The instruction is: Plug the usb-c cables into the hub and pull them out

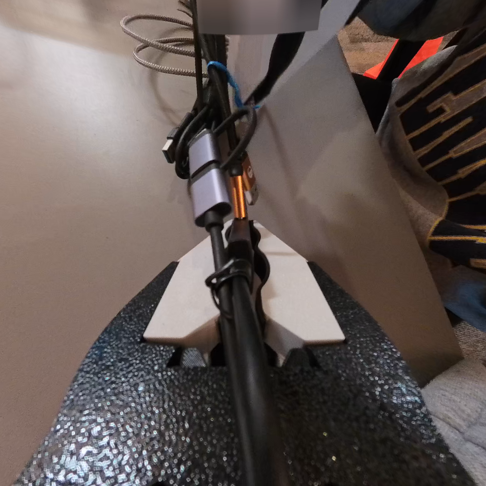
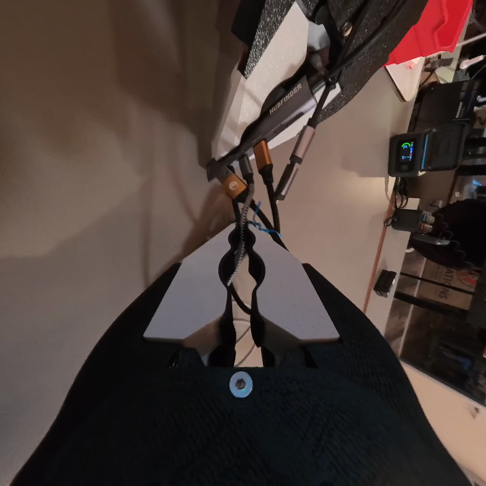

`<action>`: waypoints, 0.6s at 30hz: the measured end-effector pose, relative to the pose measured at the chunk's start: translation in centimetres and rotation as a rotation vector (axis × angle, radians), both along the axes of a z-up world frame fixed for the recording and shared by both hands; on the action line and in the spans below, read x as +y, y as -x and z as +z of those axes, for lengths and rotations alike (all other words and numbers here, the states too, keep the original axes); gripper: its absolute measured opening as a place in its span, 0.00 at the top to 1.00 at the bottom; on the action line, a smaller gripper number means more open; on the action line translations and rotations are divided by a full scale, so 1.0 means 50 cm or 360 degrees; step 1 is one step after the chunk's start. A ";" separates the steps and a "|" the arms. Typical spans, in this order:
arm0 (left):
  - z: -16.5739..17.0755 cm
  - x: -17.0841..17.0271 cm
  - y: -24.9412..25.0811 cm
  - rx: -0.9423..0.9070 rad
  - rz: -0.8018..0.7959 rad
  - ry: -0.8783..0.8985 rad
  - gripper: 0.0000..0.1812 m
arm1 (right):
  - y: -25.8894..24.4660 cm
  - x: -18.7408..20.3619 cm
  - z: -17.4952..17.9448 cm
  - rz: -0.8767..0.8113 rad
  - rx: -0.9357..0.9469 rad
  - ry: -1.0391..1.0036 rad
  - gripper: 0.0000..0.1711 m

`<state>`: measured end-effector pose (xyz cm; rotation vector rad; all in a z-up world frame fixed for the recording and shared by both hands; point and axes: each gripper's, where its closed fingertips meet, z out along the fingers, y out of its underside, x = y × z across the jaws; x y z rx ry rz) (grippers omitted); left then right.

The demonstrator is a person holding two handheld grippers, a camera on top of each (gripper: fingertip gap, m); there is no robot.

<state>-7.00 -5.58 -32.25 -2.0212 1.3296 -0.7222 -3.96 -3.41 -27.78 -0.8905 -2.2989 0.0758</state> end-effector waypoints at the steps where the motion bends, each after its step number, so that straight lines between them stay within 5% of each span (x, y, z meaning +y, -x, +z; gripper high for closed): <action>1: 0.000 0.003 -0.001 -0.0004 0.0014 0.0001 0.96 | 0.002 -0.009 -0.004 0.0026 0.0007 0.0040 1.00; 7: 0.000 0.013 0.009 -0.0006 0.0087 0.0010 0.95 | 0.016 -0.016 -0.016 -0.0059 0.0055 0.0133 0.99; 13: 0.000 0.019 0.006 -0.0029 0.0107 0.0012 0.96 | 0.024 -0.005 -0.007 -0.0294 0.0184 0.0322 0.88; 18: 0.000 0.019 0.007 -0.0001 0.0105 -0.0022 0.95 | 0.040 0.008 -0.011 -0.0406 0.0272 0.0385 0.92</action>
